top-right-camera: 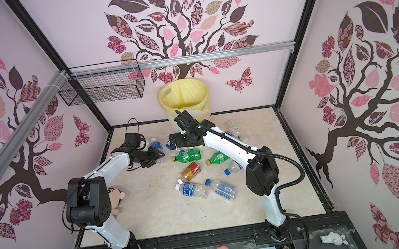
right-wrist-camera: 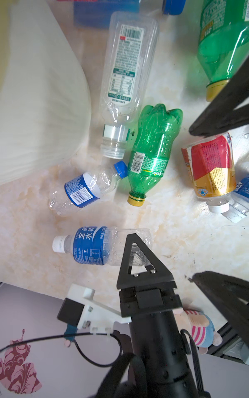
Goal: Throw the plastic bottles in the bin
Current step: 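Lift the Pocari Sweat bottle with left gripper while right gripper grasps a blue-label water bottle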
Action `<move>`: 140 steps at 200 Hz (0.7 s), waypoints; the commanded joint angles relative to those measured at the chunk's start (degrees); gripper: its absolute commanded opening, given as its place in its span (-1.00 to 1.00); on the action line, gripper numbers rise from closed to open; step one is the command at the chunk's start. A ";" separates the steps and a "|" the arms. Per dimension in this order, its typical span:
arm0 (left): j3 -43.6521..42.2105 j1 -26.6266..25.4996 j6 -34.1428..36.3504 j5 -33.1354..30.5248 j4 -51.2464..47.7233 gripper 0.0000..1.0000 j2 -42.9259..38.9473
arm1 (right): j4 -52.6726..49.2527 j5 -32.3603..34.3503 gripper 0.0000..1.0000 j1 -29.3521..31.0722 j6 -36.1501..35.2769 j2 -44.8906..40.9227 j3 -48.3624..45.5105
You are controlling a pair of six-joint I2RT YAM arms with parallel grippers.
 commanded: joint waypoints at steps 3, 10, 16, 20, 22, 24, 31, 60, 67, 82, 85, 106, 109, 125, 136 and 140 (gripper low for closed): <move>-3.27 -0.31 0.33 3.14 3.10 -0.31 -4.62 | -0.81 -0.82 1.00 0.09 1.28 -4.13 0.49; -3.95 -0.64 0.61 3.17 3.46 -0.31 -5.82 | -0.90 -0.94 0.99 0.15 1.46 -4.35 0.63; -4.75 -1.00 0.74 3.34 3.87 -0.31 -6.79 | -1.00 -1.12 0.99 0.08 1.65 -4.47 0.69; -5.17 -1.33 0.84 3.47 4.15 -0.31 -7.40 | -1.06 -1.21 0.99 0.13 1.61 -4.49 0.80; -5.38 -1.47 0.83 3.51 4.27 -0.32 -7.67 | -1.07 -1.26 0.99 0.09 1.68 -4.55 0.87; -5.50 -1.72 0.90 3.63 4.37 -0.31 -7.91 | -1.08 -1.34 1.00 0.01 1.66 -4.57 0.91; -6.25 -2.50 1.04 3.98 4.89 -0.31 -8.84 | -1.16 -1.60 1.00 0.04 1.76 -4.57 1.14; -7.75 -7.32 1.64 4.30 6.26 -0.31 -12.42 | -1.17 -3.09 0.99 -0.66 3.02 -4.91 1.40; -7.87 -8.28 1.76 4.42 6.52 -0.32 -13.15 | -0.93 -3.55 0.99 -0.81 3.49 -5.07 1.13; -8.12 -9.73 1.73 5.03 7.01 -0.31 -14.49 | -0.60 -3.90 0.99 -1.12 4.18 -5.66 0.42; -8.15 -9.85 1.79 5.16 7.09 -0.31 -14.63 | -0.48 -3.98 0.99 -1.23 4.34 -5.78 0.23; -7.86 -10.72 1.89 6.90 7.10 -0.31 -15.09 | 0.91 -4.83 0.98 -1.90 6.08 -7.10 -2.21; -7.91 -10.80 1.85 7.05 7.17 -0.31 -15.18 | 1.17 -5.01 0.97 -2.10 6.39 -7.26 -2.63; -7.91 -11.50 1.62 7.90 7.56 -0.32 -15.23 | 2.73 -5.85 0.95 -2.89 7.86 -8.24 -4.88; -7.77 -12.33 1.50 8.21 7.57 -0.32 -15.12 | 3.61 -5.96 0.92 -3.27 8.37 -8.82 -5.95; -7.62 -12.68 1.51 8.43 7.56 -0.32 -15.01 | 3.79 -5.97 0.91 -3.31 8.39 -8.94 -6.24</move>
